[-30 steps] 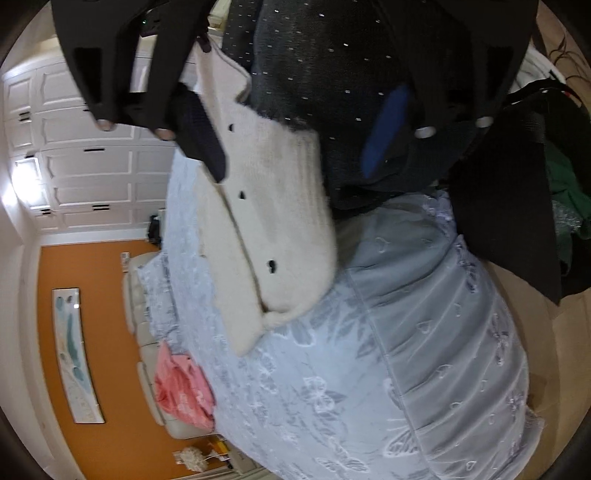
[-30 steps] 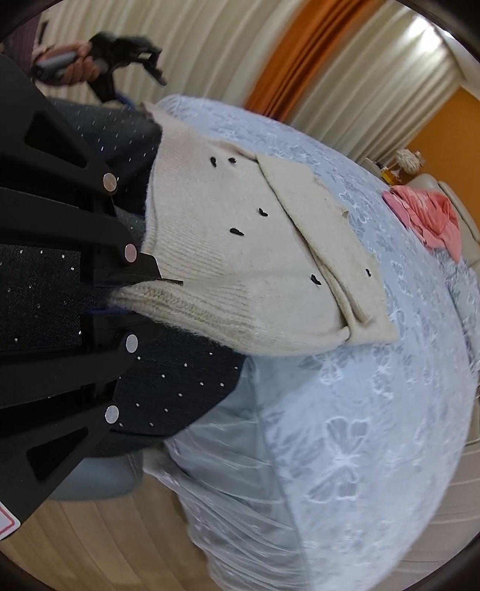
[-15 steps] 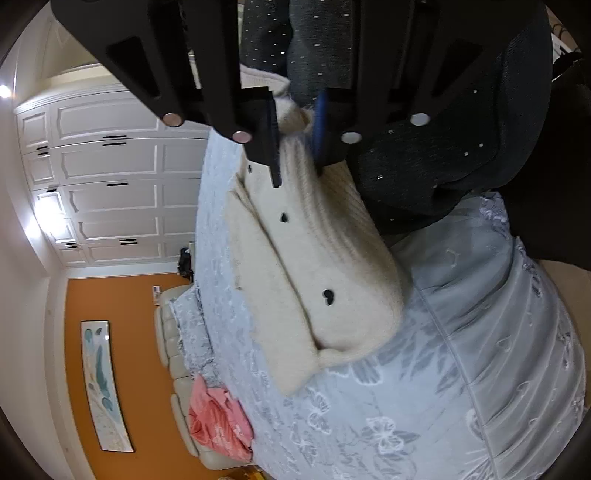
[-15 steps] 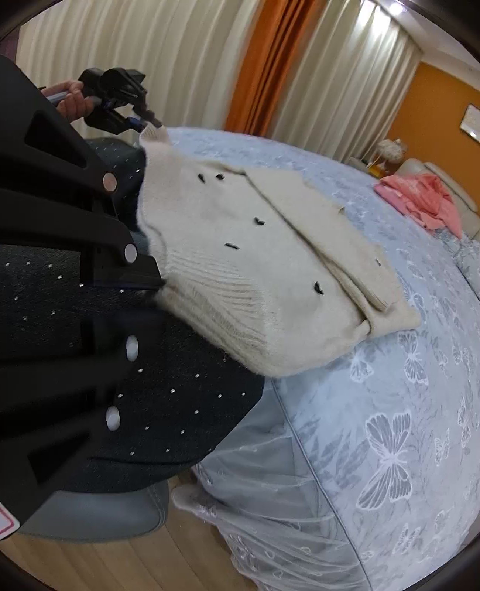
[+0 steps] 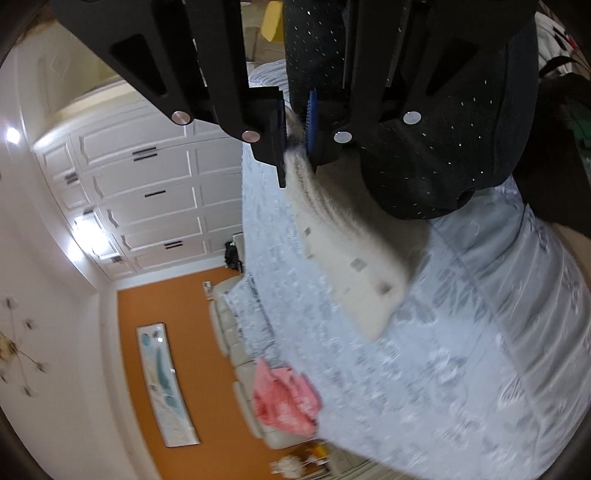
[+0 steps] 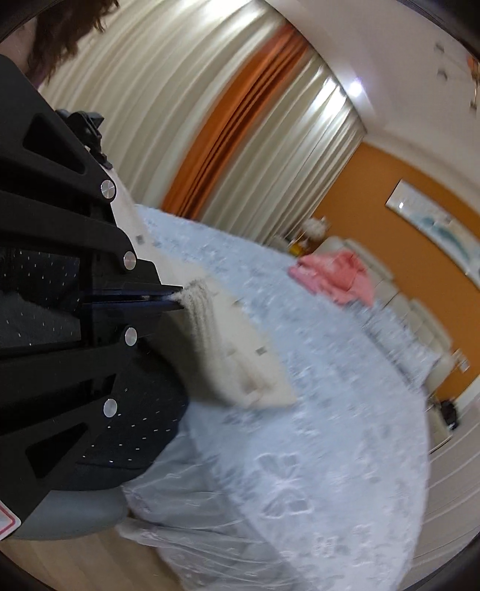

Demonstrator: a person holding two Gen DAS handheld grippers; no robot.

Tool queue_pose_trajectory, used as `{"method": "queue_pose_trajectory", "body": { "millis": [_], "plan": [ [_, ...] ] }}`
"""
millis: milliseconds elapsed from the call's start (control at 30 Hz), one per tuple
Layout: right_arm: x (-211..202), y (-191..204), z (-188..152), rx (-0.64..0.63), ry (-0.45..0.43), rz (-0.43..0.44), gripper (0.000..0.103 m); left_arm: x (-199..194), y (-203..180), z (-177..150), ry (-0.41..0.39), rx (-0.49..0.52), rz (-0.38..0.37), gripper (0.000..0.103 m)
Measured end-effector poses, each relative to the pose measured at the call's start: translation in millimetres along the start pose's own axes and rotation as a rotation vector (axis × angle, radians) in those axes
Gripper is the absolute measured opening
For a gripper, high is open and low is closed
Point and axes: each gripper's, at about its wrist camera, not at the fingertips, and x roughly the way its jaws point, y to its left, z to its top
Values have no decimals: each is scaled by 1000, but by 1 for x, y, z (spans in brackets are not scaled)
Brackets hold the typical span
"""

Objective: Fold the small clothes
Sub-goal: 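Lay the folded hem on the sweater and open both tools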

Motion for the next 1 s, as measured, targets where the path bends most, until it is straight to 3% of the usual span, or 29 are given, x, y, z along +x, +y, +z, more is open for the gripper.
{"method": "queue_pose_trajectory", "body": {
  "millis": [200, 500, 767, 1000],
  "plan": [
    [9, 21, 31, -59, -5, 30, 2, 5, -30, 17, -21, 46, -38, 7],
    [107, -14, 115, -13, -26, -16, 2, 113, -49, 107, -57, 126, 36, 7],
    [222, -66, 161, 47, 52, -141, 2, 237, -25, 159, -22, 169, 239, 7],
    [317, -125, 170, 94, 165, -276, 3, 321, 30, 186, 42, 110, 412, 8]
  ]
}}
